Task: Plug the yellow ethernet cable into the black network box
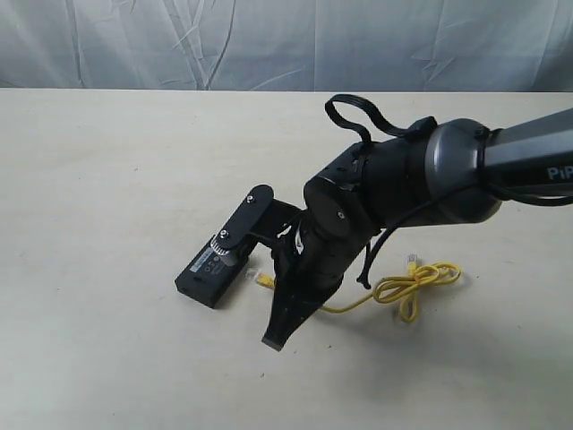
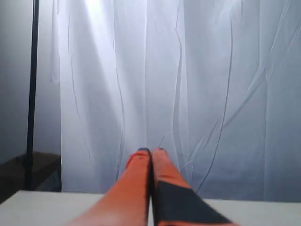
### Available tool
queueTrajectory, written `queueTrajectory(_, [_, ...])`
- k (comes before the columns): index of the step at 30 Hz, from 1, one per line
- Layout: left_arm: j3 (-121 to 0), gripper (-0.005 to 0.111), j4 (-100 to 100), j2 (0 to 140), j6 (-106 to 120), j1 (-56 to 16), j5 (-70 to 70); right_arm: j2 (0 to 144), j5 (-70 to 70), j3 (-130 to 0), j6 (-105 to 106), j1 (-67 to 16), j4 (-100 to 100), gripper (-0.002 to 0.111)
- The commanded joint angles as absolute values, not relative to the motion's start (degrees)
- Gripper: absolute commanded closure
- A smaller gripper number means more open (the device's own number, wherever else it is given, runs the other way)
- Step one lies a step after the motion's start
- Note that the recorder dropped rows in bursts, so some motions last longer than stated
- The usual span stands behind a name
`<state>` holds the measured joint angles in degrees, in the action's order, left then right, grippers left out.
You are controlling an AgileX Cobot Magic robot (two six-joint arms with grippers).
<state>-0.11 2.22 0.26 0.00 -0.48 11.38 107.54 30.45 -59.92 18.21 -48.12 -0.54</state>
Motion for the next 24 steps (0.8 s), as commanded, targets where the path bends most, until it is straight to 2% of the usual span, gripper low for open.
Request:
queueTrajectory(1, [0.0,0.107,2.9,0.0,0.0,-0.1,17.5,106.8,30.0,-59.7,18.5,-48.0,-0.8,0.109])
queueTrajectory(4, [0.0,0.107,6.7,0.0,0.0,-0.1,15.1,106.8,30.0,-59.7,18.5,-48.0,-0.8,0.109])
queueTrajectory(7, [-5.9,0.107,9.1,2.6,2.4,-0.1,-0.4,106.8,29.6,-59.7,18.5,-48.0,-1.0,0.109])
queueTrajectory(10, [-13.1,0.107,4.9,12.1,2.6,-0.1,-10.7,106.8,28.5,-59.7,18.6,-48.0,-1.0,0.109])
queueTrajectory(13, [-21.0,0.107,2.8,26.4,3.8,-0.1,-15.1,106.8,28.4,-59.7,18.6,-48.0,-1.0,0.109])
queueTrajectory(17, [-34.3,0.107,5.9,48.4,16.4,-0.1,-24.8,106.8,28.7,-59.7,18.5,-48.0,-1.0,0.109])
queueTrajectory(23, [-50.9,0.107,23.4,81.1,38.7,-0.3,-36.9,106.8,28.7,-59.7,18.4,-48.0,-0.3,0.109])
queueTrajectory(24, [-54.9,0.107,29.1,90.2,44.7,-1.2,-38.5,106.8,28.7,-59.7,18.4,-48.0,-0.3,0.109])
